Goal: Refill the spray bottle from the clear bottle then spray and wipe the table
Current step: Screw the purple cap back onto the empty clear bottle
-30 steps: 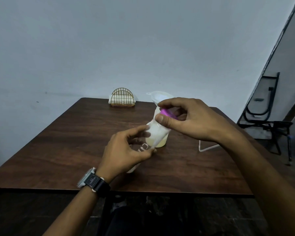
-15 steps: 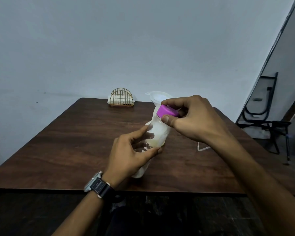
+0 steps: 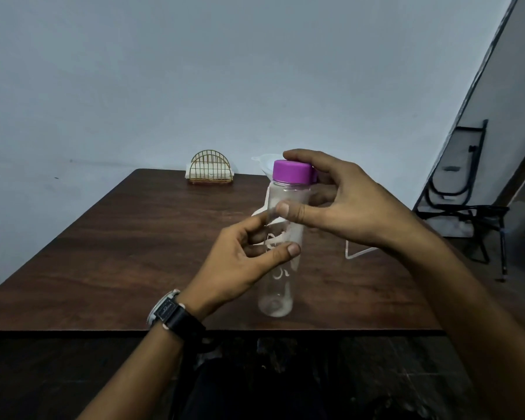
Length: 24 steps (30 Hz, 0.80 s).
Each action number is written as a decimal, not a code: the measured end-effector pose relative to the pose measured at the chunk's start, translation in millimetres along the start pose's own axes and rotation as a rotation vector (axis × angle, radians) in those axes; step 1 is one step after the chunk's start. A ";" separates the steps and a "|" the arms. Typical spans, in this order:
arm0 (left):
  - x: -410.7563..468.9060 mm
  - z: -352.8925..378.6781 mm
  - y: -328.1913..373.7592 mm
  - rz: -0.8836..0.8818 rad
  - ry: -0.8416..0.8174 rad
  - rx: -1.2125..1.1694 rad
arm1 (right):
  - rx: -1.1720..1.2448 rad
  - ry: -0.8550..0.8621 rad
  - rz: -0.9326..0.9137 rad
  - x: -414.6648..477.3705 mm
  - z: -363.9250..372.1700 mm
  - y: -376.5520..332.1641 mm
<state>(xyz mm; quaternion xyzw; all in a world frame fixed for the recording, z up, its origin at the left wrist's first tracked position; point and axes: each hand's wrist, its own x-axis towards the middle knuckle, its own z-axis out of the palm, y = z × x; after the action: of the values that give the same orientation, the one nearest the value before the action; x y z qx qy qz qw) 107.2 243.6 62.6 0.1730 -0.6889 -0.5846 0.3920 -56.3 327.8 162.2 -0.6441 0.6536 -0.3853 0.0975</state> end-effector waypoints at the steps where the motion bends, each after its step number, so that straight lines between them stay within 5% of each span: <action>1: 0.2 1.6 -0.8 -0.002 -0.019 -0.016 | 0.026 -0.015 -0.001 -2.1 -0.8 1.2; 6: -2.1 6.8 -6.7 0.016 0.018 -0.010 | 0.087 0.052 0.021 -11.9 -19.2 9.1; 13: 25.3 -26.6 1.6 0.170 0.513 0.332 | 0.019 0.303 0.134 -6.5 -80.6 28.7; 18: 58.9 -55.1 -16.8 0.079 0.452 0.681 | -0.015 0.424 0.135 26.0 -101.2 53.0; 24: 93.6 -69.1 -37.4 0.020 0.394 0.735 | -0.147 0.482 0.111 104.0 -89.4 97.9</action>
<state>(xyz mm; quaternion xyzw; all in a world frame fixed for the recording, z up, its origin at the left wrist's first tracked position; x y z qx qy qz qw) 91.1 122.5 59.7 0.4034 -0.7652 -0.2515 0.4341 -203.0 253.8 200.2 -0.5020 0.7188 -0.4730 -0.0872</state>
